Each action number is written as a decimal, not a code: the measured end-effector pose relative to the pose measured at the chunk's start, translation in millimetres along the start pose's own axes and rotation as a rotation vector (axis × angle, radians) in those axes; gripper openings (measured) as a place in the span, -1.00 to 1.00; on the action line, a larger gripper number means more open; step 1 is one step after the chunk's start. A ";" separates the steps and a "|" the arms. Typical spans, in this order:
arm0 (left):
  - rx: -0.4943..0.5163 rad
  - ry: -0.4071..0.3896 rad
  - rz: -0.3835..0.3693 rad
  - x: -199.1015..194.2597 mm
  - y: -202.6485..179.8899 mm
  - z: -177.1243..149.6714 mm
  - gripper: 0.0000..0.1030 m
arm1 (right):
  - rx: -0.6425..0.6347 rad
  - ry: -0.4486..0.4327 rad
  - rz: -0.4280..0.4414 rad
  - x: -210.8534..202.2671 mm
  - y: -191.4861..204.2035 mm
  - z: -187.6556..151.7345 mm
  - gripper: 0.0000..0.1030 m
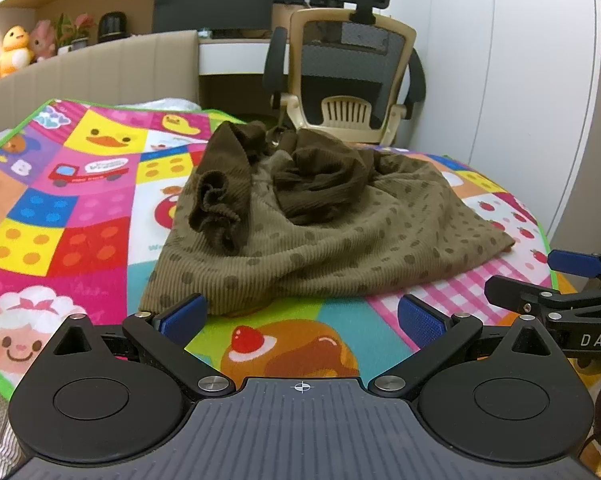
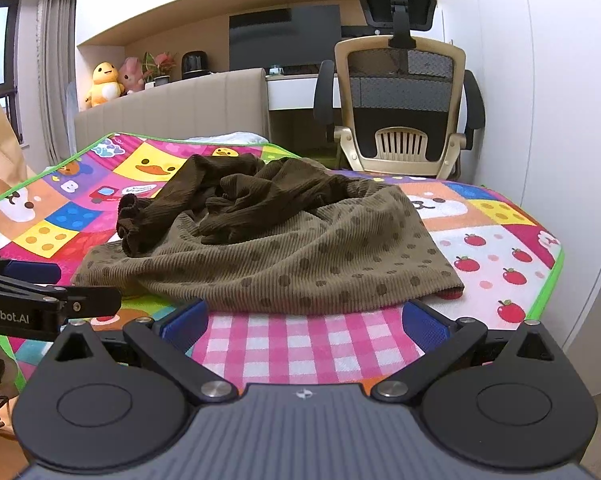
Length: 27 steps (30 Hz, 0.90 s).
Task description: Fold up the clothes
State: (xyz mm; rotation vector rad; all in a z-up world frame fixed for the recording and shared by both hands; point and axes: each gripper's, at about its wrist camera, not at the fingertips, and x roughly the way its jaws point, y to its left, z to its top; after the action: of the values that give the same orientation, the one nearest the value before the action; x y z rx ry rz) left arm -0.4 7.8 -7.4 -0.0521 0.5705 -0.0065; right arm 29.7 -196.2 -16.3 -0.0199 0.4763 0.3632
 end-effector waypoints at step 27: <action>-0.007 0.011 -0.003 2.3 2.4 1.7 1.00 | 0.010 0.018 0.014 4.8 -0.4 -1.9 1.00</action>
State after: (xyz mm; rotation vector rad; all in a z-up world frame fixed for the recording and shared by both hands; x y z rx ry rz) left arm 2.4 10.2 -7.3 -0.0593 0.5812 -0.0080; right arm 32.9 -195.2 -20.1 -0.0100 0.4963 0.3746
